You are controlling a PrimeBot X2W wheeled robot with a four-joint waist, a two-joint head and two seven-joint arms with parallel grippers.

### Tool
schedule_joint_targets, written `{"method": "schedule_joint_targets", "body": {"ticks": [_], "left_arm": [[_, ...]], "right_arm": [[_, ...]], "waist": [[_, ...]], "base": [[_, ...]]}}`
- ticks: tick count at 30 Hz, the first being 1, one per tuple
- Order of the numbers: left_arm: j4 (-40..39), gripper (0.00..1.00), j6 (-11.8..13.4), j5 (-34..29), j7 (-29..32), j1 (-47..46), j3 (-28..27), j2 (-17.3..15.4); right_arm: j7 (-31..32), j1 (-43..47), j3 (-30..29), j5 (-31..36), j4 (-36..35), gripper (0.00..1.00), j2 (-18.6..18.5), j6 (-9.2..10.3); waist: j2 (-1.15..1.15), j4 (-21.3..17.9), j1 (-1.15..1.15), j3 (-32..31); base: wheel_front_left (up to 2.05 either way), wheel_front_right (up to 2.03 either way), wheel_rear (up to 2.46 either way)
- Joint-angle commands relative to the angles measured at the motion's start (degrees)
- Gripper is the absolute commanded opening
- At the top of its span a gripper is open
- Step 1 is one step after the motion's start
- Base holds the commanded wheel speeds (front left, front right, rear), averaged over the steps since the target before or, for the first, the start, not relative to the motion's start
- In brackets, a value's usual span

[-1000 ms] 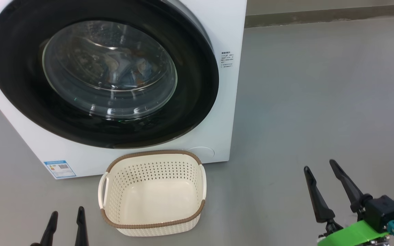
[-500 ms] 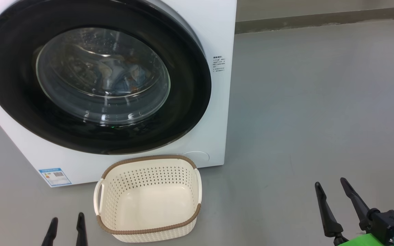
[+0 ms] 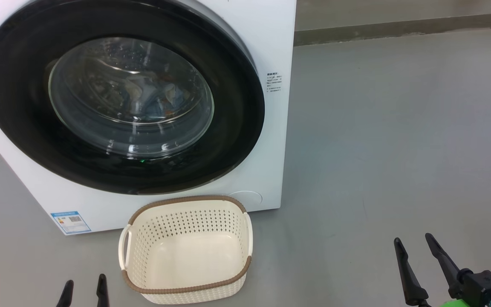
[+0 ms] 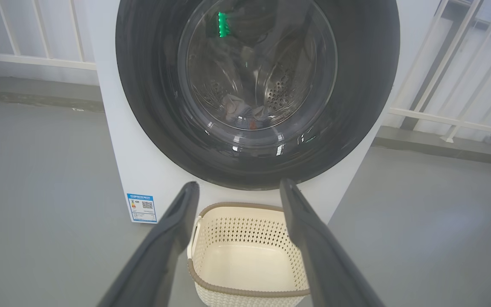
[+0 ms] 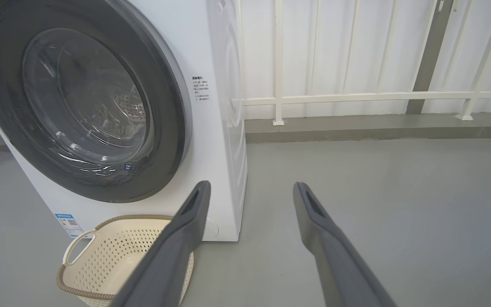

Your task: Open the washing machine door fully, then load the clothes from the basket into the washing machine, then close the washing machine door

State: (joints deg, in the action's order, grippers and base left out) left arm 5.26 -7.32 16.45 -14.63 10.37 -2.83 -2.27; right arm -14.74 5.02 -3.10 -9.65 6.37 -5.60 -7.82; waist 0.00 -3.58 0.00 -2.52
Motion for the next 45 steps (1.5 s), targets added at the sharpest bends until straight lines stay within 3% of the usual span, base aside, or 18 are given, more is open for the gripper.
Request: {"method": "schedule_joint_targets", "body": {"ticks": [1,28,29,36,42,45], "left_arm": [[-1.66,1.0,0.12,-0.14,-0.37,-1.15,-1.74,-0.61],[-2.51,1.0,0.43,-0.38,-0.37,-1.0,-2.0,-0.61],[-0.93,0.0,0.06,-0.05,0.0,0.24,-0.02,-0.01],[3.86,0.0,0.0,0.07,0.14,0.38,0.67,1.61],[4.09,0.0,-0.01,3.71,1.19,-0.42,0.42,1.5],[4.19,0.0,-0.01,5.53,1.68,-0.78,0.34,1.45]], "right_arm": [[-0.26,-0.73,1.15,0.35,-1.12,1.0,-0.44,0.33],[-0.26,-0.85,1.26,0.34,-1.59,1.0,-0.54,0.33],[0.0,-0.01,0.11,0.0,-0.08,0.0,0.01,0.0],[0.07,1.07,0.45,-0.2,5.04,0.0,0.84,-0.01],[1.05,0.53,0.32,-4.21,5.1,0.0,0.89,0.01],[1.54,0.28,0.25,-6.21,5.16,0.0,0.92,0.01]], "waist": [[0.0,0.05,0.0,0.02],[0.0,0.42,0.0,0.54],[0.0,0.42,0.0,0.54],[0.0,0.43,0.0,0.55],[0.0,0.59,0.13,0.54],[0.0,0.66,0.06,0.6]], "base": [[0.0,0.0,0.0],[0.0,0.0,0.0],[0.0,0.0,0.0],[0.0,0.0,0.0],[0.0,0.0,0.0],[0.0,0.0,0.0]]}}
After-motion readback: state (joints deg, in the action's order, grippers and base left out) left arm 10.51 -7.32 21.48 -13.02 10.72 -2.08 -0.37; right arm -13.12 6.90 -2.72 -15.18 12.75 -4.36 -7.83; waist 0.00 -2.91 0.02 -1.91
